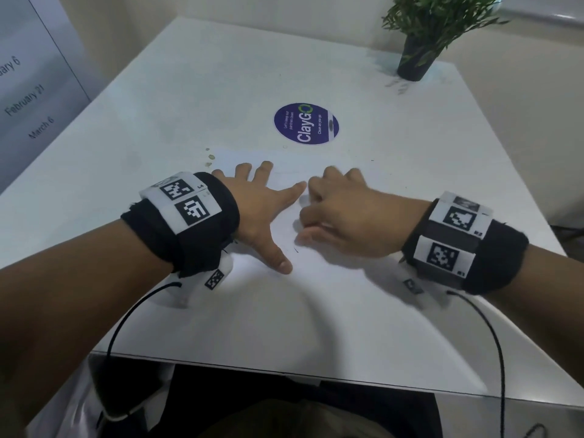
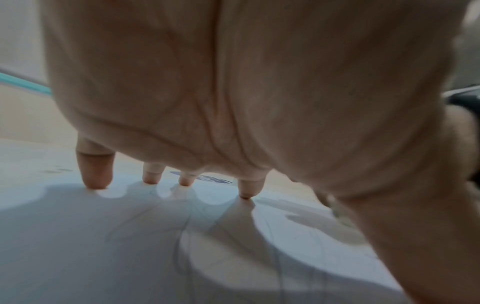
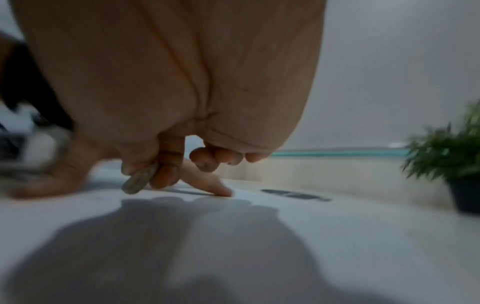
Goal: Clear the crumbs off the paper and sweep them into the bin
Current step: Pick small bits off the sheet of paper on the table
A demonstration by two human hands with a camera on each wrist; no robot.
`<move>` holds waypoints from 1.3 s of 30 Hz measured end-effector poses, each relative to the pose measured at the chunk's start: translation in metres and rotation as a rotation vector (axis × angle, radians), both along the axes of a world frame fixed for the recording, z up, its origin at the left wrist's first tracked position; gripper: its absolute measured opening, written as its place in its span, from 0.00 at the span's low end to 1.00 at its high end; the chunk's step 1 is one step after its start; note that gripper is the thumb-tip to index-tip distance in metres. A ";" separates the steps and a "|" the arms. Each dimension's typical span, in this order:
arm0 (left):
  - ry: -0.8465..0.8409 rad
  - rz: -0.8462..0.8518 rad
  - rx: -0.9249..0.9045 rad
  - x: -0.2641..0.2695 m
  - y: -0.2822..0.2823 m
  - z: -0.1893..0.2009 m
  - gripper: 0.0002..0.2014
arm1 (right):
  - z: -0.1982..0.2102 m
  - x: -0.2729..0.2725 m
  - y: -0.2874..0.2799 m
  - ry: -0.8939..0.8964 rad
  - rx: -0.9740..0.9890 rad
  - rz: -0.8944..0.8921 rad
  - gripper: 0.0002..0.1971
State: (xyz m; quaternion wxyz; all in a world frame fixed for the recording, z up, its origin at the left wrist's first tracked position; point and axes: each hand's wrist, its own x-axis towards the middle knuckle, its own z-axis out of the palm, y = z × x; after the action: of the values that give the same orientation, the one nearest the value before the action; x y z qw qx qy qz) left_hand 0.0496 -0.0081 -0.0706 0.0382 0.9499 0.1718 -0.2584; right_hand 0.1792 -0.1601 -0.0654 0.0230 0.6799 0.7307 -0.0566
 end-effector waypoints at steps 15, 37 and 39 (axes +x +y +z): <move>-0.006 0.001 -0.027 -0.001 0.002 -0.002 0.70 | -0.005 -0.006 0.005 -0.011 -0.089 0.043 0.27; 0.008 0.000 -0.019 0.000 0.002 0.000 0.70 | -0.001 0.008 0.018 -0.111 -0.086 -0.133 0.27; 0.022 0.009 -0.011 0.000 0.002 0.001 0.71 | 0.004 0.022 0.021 -0.191 -0.041 -0.219 0.28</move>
State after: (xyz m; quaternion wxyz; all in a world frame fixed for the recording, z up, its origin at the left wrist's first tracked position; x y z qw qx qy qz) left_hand 0.0501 -0.0066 -0.0695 0.0424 0.9460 0.1751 -0.2697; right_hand 0.2014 -0.1388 -0.0611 0.0998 0.7574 0.6452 -0.0086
